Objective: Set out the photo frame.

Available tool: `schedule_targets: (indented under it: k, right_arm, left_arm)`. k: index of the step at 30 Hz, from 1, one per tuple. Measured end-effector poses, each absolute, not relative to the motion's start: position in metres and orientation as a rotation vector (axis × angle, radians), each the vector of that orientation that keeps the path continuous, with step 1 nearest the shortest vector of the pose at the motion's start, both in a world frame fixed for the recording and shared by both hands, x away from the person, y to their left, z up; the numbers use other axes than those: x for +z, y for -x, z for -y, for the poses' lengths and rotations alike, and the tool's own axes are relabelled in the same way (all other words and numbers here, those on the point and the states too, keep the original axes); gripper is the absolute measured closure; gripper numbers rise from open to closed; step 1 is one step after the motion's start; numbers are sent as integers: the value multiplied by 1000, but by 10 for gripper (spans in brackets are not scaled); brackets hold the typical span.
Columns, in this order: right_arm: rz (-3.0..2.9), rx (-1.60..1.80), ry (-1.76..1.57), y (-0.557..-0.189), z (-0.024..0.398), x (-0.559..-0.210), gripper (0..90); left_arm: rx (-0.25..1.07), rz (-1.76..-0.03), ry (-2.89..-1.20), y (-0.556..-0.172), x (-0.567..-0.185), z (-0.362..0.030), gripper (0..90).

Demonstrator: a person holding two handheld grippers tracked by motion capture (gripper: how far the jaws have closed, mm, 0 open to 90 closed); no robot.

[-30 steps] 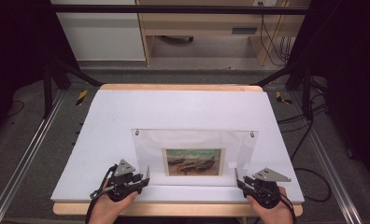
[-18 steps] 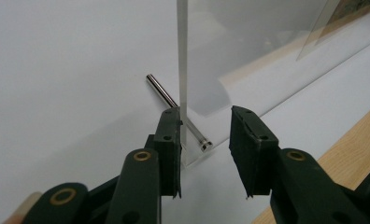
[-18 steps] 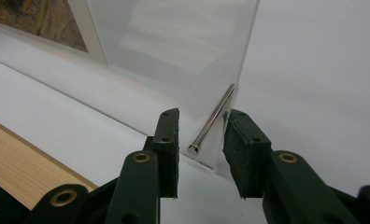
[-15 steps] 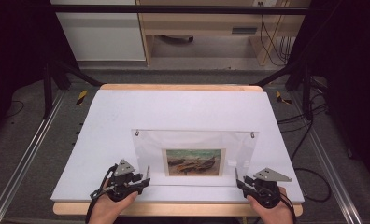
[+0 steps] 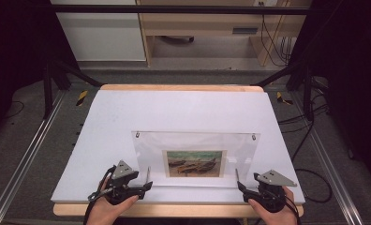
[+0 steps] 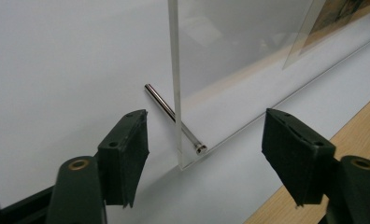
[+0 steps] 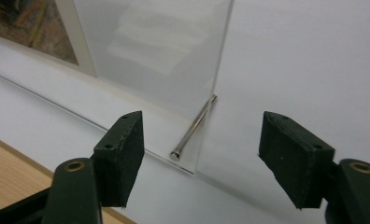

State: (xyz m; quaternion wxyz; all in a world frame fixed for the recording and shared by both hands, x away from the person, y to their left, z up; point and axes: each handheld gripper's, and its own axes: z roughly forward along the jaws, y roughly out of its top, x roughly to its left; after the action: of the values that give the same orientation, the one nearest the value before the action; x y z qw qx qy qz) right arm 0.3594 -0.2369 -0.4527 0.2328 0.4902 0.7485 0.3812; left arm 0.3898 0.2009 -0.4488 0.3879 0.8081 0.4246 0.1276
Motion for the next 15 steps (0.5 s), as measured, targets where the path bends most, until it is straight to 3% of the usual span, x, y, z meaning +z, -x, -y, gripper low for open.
schedule_targets:
  k: [4,15]
  right_arm:
    - [-2021,994,-1334,-357,244,-453,252]
    - [-1941,937,-1359,-356,262,-452,243]
  left_arm:
    - [330,-1112,-2044,-390,-448,-207,200]
    - [359,-1109,-2027,-393,-443,-227,146]
